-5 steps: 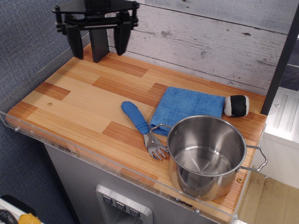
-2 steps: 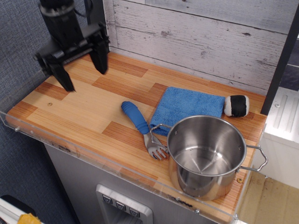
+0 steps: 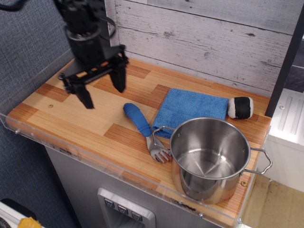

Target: Move blue fork to the far right of blue cloth

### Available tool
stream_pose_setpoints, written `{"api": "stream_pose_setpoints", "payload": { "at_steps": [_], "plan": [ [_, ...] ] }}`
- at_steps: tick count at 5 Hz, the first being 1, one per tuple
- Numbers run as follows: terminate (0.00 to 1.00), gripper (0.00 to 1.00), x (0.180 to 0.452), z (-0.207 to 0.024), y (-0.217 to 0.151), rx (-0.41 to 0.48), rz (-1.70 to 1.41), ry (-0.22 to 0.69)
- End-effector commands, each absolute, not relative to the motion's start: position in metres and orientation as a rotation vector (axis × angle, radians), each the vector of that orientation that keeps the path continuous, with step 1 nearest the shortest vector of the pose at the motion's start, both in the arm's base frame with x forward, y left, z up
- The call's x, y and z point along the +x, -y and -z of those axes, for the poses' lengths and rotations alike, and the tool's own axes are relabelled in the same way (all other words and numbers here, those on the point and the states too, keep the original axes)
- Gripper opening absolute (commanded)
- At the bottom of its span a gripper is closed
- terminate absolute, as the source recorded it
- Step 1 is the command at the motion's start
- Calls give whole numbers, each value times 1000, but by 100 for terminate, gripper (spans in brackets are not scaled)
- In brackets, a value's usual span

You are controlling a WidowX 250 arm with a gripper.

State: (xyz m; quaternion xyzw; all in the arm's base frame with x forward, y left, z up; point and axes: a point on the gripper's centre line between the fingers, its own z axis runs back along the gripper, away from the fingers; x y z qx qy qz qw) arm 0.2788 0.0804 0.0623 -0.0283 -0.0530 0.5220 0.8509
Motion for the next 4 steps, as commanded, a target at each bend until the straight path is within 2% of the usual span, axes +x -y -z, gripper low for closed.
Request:
{"api": "stream_pose_setpoints", "payload": {
  "at_steps": [1, 2, 4],
  "plan": [
    [0, 100, 293, -50, -60, -37, -1049, 143],
    [0, 100, 299, -32, -57, -42, -1035, 103],
    [0, 100, 305, -9, -54, -8, -1008, 89]
  ]
}}
